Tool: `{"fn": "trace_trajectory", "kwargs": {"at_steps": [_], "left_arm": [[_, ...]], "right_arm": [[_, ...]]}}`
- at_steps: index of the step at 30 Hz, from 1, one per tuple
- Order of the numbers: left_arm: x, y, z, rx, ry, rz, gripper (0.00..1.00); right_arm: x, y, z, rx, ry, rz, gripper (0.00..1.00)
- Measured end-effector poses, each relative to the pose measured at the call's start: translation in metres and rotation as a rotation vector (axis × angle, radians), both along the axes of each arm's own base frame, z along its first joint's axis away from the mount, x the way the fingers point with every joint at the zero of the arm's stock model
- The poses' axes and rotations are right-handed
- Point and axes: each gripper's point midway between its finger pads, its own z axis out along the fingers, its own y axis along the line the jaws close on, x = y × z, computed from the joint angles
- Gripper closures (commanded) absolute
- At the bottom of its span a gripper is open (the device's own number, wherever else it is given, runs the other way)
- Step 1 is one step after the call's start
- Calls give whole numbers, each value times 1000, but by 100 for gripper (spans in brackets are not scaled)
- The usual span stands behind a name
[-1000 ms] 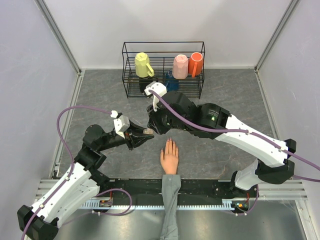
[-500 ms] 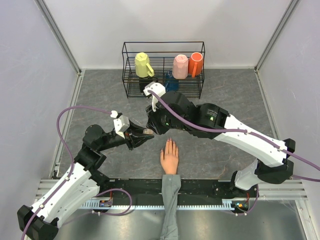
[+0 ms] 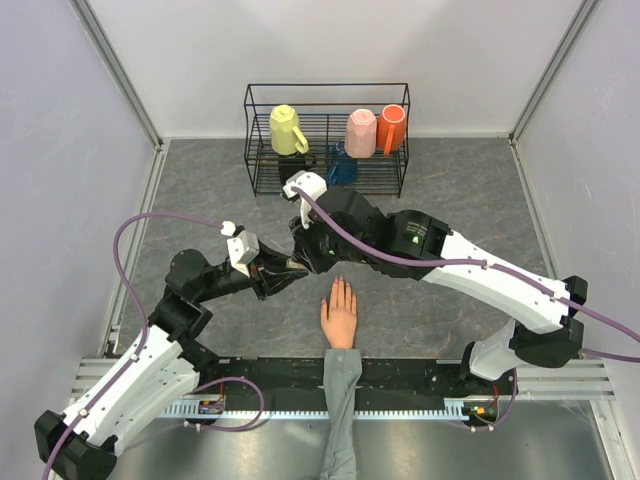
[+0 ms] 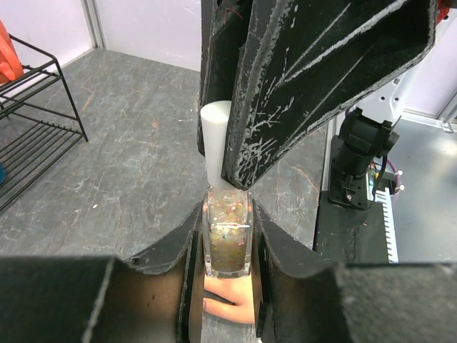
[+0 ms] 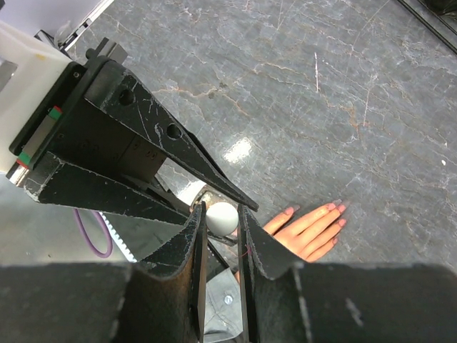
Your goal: Paint the nails
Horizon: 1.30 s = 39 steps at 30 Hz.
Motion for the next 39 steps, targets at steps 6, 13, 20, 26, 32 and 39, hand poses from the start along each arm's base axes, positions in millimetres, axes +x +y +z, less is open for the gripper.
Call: {"fn": "trace_trajectory", "kwargs": {"at_steps": [6,13,20,26,32,39], "left_arm": [[1,1,-4,6,11,6,98],[1,6,-31,52,88,37,98],[3,9,-37,63,108,63,98],[0,6,-28,43,72,34,98],[-2,1,-20,38,61,-8,98],[-25,-11,-19,38,76,-187,98]], "right_arm": [[1,4,-9,1,2,4,100],[-1,11,-38,35,21,-180,94],[3,13,-44,60,13,-357,63],[0,7,-38,40,18,-338,16],[-2,-8,-7,42,-5,-218,5],[-15,-37,31,62,-48,111,19]]}}
